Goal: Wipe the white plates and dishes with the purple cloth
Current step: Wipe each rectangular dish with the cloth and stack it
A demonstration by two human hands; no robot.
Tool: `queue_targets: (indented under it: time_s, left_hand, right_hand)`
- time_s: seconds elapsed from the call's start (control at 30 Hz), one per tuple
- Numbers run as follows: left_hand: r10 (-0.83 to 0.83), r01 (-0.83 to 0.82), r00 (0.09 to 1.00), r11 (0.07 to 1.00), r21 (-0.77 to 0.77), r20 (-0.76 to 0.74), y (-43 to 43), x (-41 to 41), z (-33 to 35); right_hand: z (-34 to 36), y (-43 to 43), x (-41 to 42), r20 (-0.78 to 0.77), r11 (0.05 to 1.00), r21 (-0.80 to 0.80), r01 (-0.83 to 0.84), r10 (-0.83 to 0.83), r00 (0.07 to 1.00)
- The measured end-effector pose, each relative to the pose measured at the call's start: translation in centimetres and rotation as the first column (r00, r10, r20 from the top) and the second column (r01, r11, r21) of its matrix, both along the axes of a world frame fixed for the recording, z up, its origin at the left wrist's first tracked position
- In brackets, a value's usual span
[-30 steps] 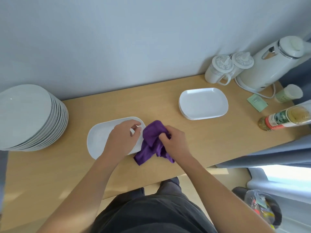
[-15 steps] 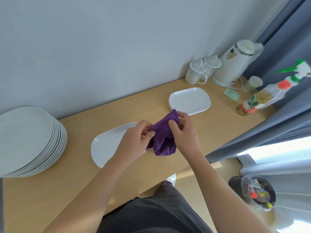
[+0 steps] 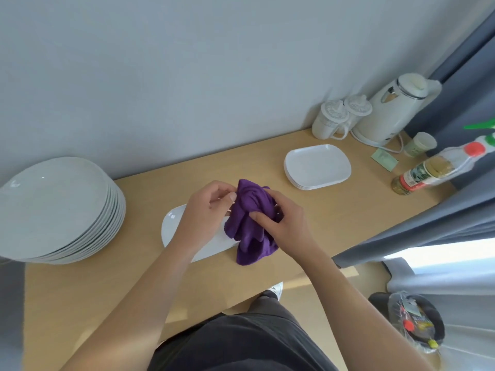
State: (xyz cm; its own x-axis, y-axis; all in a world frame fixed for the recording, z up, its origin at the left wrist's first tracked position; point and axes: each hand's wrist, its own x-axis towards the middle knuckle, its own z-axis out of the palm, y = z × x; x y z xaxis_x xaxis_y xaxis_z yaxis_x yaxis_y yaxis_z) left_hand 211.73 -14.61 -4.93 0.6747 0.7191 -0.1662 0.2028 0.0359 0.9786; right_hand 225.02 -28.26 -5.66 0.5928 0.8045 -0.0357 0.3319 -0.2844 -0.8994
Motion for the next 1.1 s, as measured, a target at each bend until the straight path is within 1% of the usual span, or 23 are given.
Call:
queue_targets:
  time_s: [0.07, 0.1, 0.17, 0.23, 0.27, 0.3, 0.33, 0.4, 0.47, 0.5, 0.57, 0.63, 0.7, 0.77, 0.87, 0.97, 1.03, 1.1]
  left_hand:
    - [0.065, -0.061, 0.996, 0.996, 0.06, -0.067, 1.1, -1.4, -0.5]
    - [0.099, -0.081, 0.986, 0.989, 0.127, -0.137, 1.8, -2.3, -1.1]
    - [0.169, -0.081, 0.932, 0.96, 0.269, -0.32, 3.0, -4.2, -2.4]
    - [0.234, -0.087, 0.865, 0.941, 0.327, -0.443, 3.6, -6.0, -3.7]
    - [0.259, -0.097, 0.841, 0.936, 0.337, -0.476, 3.8, -6.8, -4.4]
    - [0.281, -0.106, 0.82, 0.93, 0.352, -0.498, 3.9, -7.4, -5.0]
    - [0.302, -0.112, 0.802, 0.923, 0.368, -0.515, 4.0, -8.0, -5.6]
    - [0.334, -0.123, 0.774, 0.913, 0.389, -0.538, 4.0, -8.6, -6.3]
    - [0.355, -0.139, 0.761, 0.907, 0.397, -0.544, 3.7, -8.9, -6.6]
    - [0.366, -0.151, 0.76, 0.903, 0.401, -0.537, 3.6, -8.9, -6.7]
    - [0.393, -0.183, 0.759, 0.894, 0.41, -0.519, 3.5, -8.9, -6.9]
    - [0.42, -0.224, 0.754, 0.887, 0.404, -0.504, 3.4, -9.1, -7.0]
    - [0.432, -0.246, 0.746, 0.886, 0.393, -0.507, 3.5, -9.2, -7.1]
    - [0.436, -0.275, 0.737, 0.891, 0.36, -0.517, 3.6, -9.5, -7.1]
    - [0.435, -0.299, 0.729, 0.897, 0.325, -0.529, 3.8, -10.2, -7.2]
    - [0.449, -0.346, 0.736, 0.893, 0.288, -0.506, 3.7, -10.6, -7.2]
    - [0.469, -0.378, 0.746, 0.883, 0.279, -0.474, 3.5, -10.7, -7.1]
    - [0.478, -0.376, 0.753, 0.877, 0.299, -0.453, 3.4, -10.7, -7.0]
  right_hand:
    - [0.1, 1.1, -0.6, -0.004, 1.0, -0.014, -0.009, 0.009, 1.0]
    - [0.1, 1.7, -0.8, -0.004, 0.998, -0.054, -0.025, 0.025, 1.0]
    - [-0.8, 2.9, -1.0, 0.005, 0.972, -0.216, -0.093, 0.097, 0.995]
    - [-2.2, 4.0, -1.4, 0.119, 0.891, -0.435, -0.131, 0.201, 0.972]
    - [-2.8, 4.3, -1.6, 0.189, 0.838, -0.538, -0.097, 0.232, 0.954]
    - [-3.4, 4.5, -2.0, 0.243, 0.801, -0.597, -0.042, 0.23, 0.942]
    - [-3.7, 4.5, -2.5, 0.288, 0.791, -0.611, 0.017, 0.203, 0.936]
    - [-3.9, 4.5, -3.4, 0.388, 0.845, -0.53, 0.074, 0.164, 0.907]
    - [-4.4, 4.3, -4.3, 0.461, 0.899, -0.436, 0.027, 0.198, 0.865]
    - [-4.9, 4.3, -4.7, 0.463, 0.909, -0.418, -0.011, 0.223, 0.858]
    - [-6.0, 4.2, -5.5, 0.443, 0.888, -0.456, -0.058, 0.283, 0.851]
    - [-7.1, 4.0, -6.1, 0.494, 0.858, -0.512, -0.043, 0.335, 0.802]
    - [-8.1, 4.5, -6.5, 0.554, 0.844, -0.536, -0.013, 0.364, 0.749]
    - [-8.7, 5.4, -6.7, 0.579, 0.842, -0.539, 0.003, 0.368, 0.728]
    - [-9.0, 7.3, -7.4, 0.536, 0.827, -0.561, -0.046, 0.405, 0.741]
    - [-8.8, 8.9, -8.8, 0.486, 0.838, -0.533, -0.117, 0.417, 0.768]
    - [-8.7, 8.9, -10.1, 0.45, 0.847, -0.489, -0.209, 0.45, 0.771]
    - [-8.7, 8.3, -11.1, 0.415, 0.824, -0.458, -0.334, 0.531, 0.739]
